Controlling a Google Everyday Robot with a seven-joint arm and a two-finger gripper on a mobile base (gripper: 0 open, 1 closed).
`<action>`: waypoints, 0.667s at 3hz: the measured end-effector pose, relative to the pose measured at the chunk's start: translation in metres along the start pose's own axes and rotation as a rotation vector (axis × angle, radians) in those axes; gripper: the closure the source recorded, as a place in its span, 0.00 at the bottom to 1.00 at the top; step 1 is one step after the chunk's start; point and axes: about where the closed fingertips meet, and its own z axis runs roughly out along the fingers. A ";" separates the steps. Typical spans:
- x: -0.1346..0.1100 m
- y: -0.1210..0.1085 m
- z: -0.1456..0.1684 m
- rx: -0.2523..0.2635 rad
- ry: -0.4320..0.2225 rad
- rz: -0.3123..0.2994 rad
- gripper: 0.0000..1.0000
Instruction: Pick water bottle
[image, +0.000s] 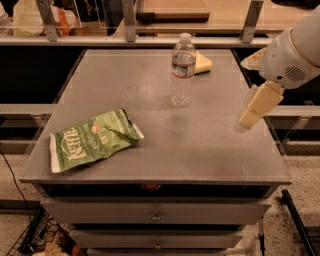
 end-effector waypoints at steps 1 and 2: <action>-0.021 -0.027 0.023 0.012 -0.079 -0.073 0.00; -0.033 -0.048 0.045 0.010 -0.127 -0.115 0.00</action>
Offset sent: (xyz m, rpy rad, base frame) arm 0.1042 0.0430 -0.0238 0.1200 -0.1401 0.1745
